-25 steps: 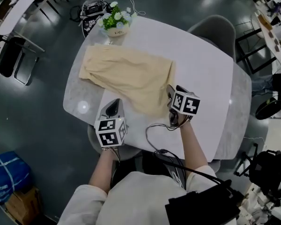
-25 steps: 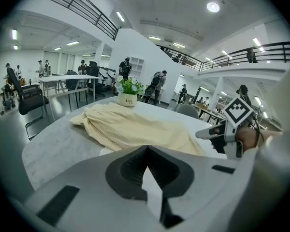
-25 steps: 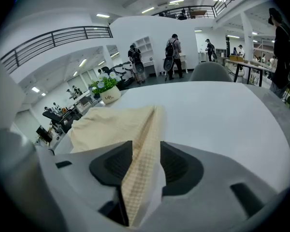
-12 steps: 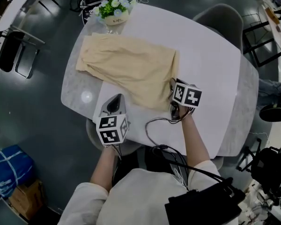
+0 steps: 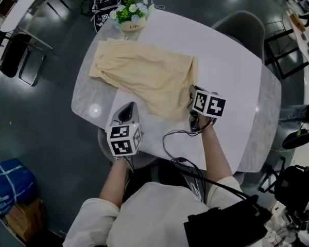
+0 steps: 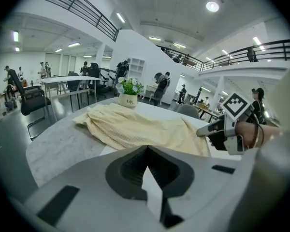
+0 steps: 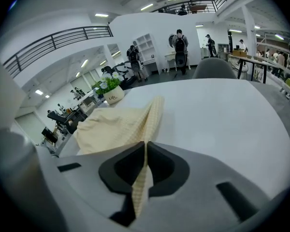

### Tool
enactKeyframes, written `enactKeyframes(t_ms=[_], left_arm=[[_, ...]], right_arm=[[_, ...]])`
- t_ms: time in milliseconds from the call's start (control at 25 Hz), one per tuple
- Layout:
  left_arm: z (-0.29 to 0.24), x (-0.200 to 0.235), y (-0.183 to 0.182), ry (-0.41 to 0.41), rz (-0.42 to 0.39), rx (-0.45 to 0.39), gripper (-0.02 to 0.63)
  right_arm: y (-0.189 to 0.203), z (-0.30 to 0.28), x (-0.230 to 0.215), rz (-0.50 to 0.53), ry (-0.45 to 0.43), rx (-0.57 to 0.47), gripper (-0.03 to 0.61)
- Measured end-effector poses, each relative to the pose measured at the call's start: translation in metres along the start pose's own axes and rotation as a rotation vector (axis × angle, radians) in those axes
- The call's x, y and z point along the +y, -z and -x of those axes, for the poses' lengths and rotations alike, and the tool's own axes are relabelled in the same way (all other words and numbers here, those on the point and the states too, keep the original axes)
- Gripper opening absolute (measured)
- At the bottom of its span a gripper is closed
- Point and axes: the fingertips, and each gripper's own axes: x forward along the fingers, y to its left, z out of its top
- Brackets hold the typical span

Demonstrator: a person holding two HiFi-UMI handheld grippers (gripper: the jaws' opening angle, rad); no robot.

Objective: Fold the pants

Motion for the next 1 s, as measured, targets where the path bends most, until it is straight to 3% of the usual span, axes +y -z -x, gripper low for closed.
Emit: enactKeyframes(t_ms=[520,1000], left_arm=[[0.072,0.035,-0.064,-0.055,0.010,-0.127,0.005],[0.108,0.119,-0.095,-0.112,0.065,-0.196,0.005]], right_arm=[[-0.072,0.047,0.113,0.128,-0.105,-0.058,0.006],[-0.106,0.014,0.229,0.213,-0.138,-0.024,0.006]])
